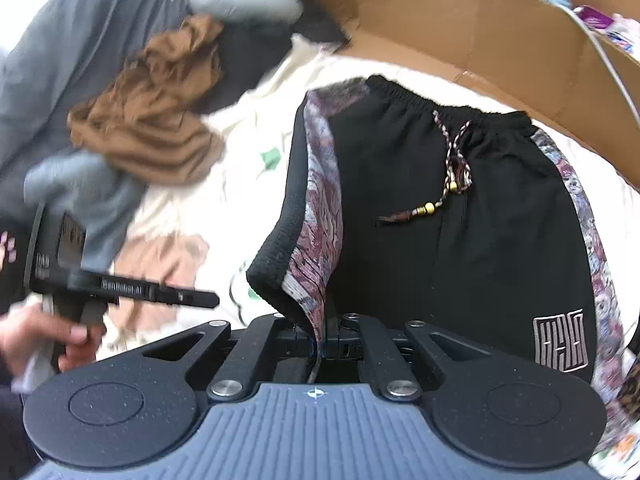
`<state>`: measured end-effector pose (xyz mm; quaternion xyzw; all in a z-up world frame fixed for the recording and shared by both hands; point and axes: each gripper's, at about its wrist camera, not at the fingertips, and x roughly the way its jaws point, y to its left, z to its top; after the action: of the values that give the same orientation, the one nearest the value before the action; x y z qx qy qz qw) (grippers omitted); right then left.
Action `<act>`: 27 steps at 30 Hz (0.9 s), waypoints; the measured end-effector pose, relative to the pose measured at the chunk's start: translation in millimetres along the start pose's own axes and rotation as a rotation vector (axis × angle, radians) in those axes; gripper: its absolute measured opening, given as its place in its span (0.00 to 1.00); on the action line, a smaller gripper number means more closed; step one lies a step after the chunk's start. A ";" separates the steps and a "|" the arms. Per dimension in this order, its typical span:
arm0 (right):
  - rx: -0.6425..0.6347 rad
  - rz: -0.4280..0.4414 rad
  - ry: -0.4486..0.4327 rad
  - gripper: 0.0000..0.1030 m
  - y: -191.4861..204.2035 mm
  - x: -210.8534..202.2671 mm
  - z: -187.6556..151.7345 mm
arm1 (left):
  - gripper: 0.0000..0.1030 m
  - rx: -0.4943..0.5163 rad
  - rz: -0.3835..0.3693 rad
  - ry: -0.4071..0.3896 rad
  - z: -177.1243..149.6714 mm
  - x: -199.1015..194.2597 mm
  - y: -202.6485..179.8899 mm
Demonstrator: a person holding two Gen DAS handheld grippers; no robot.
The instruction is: Fold clothes
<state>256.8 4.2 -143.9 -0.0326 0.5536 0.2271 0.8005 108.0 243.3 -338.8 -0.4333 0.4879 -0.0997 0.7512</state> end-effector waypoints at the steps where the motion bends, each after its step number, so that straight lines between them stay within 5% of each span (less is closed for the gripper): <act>1: -0.018 0.002 0.021 0.01 -4.0 0.7 1.6 | 0.31 0.003 0.005 0.008 -1.7 2.0 -1.5; 8: -0.093 0.069 0.082 0.01 -27.6 8.5 -6.9 | 0.31 0.006 0.064 0.052 -5.8 18.1 -14.4; 21: 0.062 0.147 -0.165 0.01 -90.3 25.2 -69.9 | 0.34 0.234 0.182 0.258 14.5 75.1 -86.4; 27: 0.088 0.200 -0.213 0.01 -106.5 25.5 -82.3 | 0.34 0.204 0.241 0.317 40.1 92.4 -122.1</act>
<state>234.9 -107.7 -219.8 0.0819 0.4756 0.2834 0.8287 220.8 138.8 -301.2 -0.2723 0.6355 -0.1251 0.7116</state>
